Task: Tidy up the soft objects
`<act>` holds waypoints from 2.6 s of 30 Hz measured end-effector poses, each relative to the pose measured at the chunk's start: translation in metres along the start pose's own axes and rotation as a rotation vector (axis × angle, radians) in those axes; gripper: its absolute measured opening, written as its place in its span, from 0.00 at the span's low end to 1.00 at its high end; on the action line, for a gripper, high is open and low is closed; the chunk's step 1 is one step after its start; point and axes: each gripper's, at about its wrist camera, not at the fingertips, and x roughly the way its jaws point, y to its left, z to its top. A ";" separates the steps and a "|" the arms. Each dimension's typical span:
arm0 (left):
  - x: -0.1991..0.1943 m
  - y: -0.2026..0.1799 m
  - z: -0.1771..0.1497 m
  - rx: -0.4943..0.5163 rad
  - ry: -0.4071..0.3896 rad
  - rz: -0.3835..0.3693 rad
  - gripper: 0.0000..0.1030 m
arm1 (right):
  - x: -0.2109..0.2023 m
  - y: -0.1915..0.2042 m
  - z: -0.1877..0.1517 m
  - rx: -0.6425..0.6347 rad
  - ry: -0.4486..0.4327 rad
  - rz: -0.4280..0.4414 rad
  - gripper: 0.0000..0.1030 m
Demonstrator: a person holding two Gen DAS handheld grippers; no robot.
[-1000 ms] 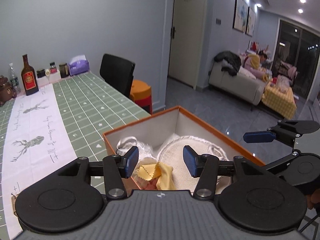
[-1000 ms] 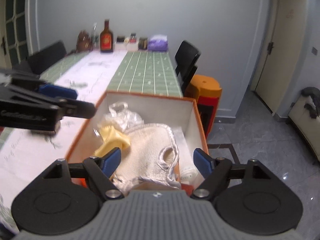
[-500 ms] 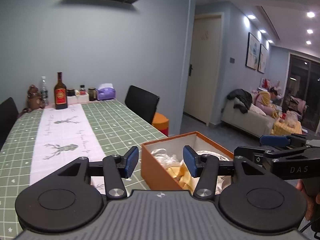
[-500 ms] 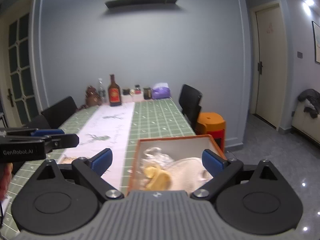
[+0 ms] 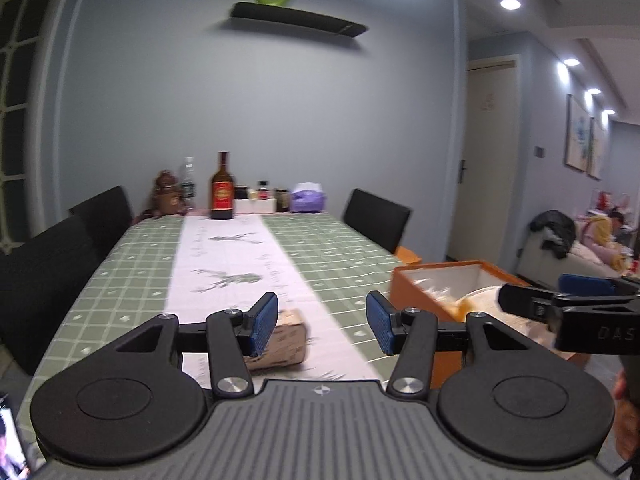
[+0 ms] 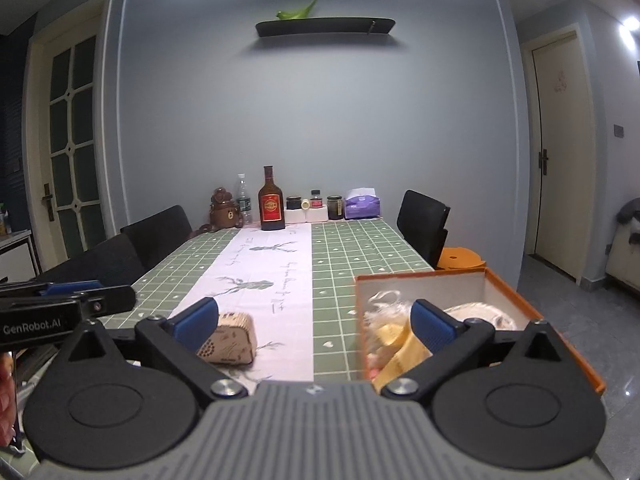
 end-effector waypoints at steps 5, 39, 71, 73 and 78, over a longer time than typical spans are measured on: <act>-0.006 0.013 -0.019 -0.069 0.012 0.074 0.61 | -0.006 0.015 -0.025 -0.015 -0.005 -0.040 0.97; -0.008 -0.018 -0.089 0.057 0.171 0.242 0.85 | -0.002 0.015 -0.095 -0.046 0.148 -0.076 0.97; -0.004 -0.019 -0.089 0.051 0.187 0.256 0.85 | -0.004 0.019 -0.095 -0.070 0.143 -0.076 0.97; -0.004 -0.019 -0.090 0.051 0.188 0.257 0.85 | -0.004 0.019 -0.095 -0.071 0.143 -0.078 0.97; -0.004 -0.019 -0.089 0.051 0.187 0.258 0.85 | -0.005 0.020 -0.096 -0.071 0.140 -0.075 0.97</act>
